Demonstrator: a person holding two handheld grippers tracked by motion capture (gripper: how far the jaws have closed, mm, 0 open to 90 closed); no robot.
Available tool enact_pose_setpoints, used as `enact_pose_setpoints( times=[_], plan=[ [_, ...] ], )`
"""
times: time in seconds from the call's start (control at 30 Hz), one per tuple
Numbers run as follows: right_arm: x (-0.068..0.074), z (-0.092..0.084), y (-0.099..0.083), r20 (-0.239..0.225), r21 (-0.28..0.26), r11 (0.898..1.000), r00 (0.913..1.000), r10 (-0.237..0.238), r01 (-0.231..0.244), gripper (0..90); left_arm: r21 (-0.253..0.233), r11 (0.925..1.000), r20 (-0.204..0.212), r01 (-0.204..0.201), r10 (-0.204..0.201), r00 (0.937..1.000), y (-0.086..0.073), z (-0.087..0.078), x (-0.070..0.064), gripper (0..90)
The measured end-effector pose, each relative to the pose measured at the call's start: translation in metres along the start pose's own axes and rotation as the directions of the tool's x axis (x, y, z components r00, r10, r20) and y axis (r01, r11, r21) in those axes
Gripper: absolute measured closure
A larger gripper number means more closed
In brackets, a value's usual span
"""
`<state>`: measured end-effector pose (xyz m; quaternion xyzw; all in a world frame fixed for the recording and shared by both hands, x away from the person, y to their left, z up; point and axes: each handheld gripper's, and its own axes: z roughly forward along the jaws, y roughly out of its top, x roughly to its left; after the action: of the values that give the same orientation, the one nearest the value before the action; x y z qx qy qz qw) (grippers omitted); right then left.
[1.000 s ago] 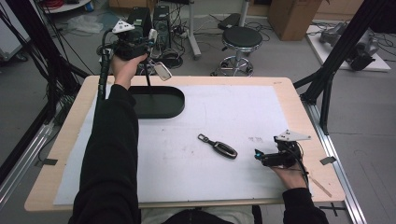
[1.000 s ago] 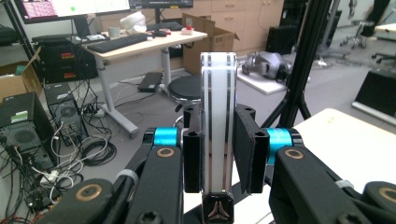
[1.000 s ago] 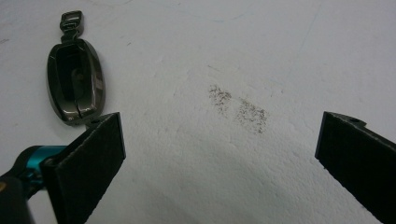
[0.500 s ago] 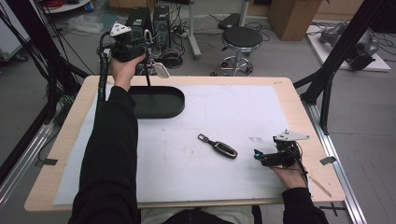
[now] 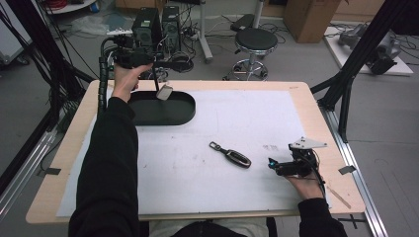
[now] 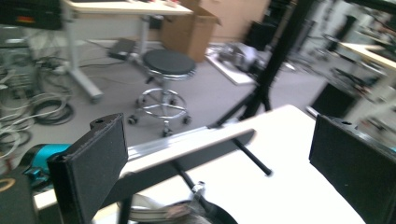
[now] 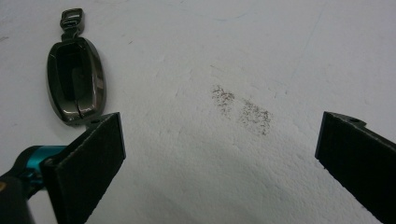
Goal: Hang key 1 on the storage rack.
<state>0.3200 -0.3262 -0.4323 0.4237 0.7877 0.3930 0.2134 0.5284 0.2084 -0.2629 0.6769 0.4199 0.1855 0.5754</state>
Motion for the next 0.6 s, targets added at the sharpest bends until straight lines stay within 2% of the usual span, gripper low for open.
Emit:
enact_pose_setpoints(
  times=[0.1, 0.3, 0.43, 0.6],
  plan=[
    [0.0, 0.0, 0.0, 0.001, 0.001, 1.0, 1.0, -0.001, 0.001, 0.8, 0.013, 0.9993, 0.01, -0.036, 0.036, 0.9993, -0.004, -0.004, -0.006, 4.9],
    [0.0, 0.001, 0.001, -0.002, 0.0, 1.0, 1.0, -0.001, 0.001, 0.8, 0.042, 0.9959, 0.033, -0.08, 0.079, 0.9963, -0.011, -0.015, -0.014, 4.9],
    [0.0, 0.001, 0.001, -0.003, -0.001, 1.0, 1.0, -0.001, 0.001, 0.8, 0.031, 0.9955, 0.05, -0.09, 0.089, 0.9948, -0.016, -0.022, -0.018, 4.9],
    [0.001, 0.002, 0.002, -0.005, -0.001, 1.0, 1.0, -0.006, 0.006, 0.8, 0.039, 0.9928, 0.045, -0.113, 0.111, 0.9928, -0.023, -0.031, -0.023, 4.9]
  ],
)
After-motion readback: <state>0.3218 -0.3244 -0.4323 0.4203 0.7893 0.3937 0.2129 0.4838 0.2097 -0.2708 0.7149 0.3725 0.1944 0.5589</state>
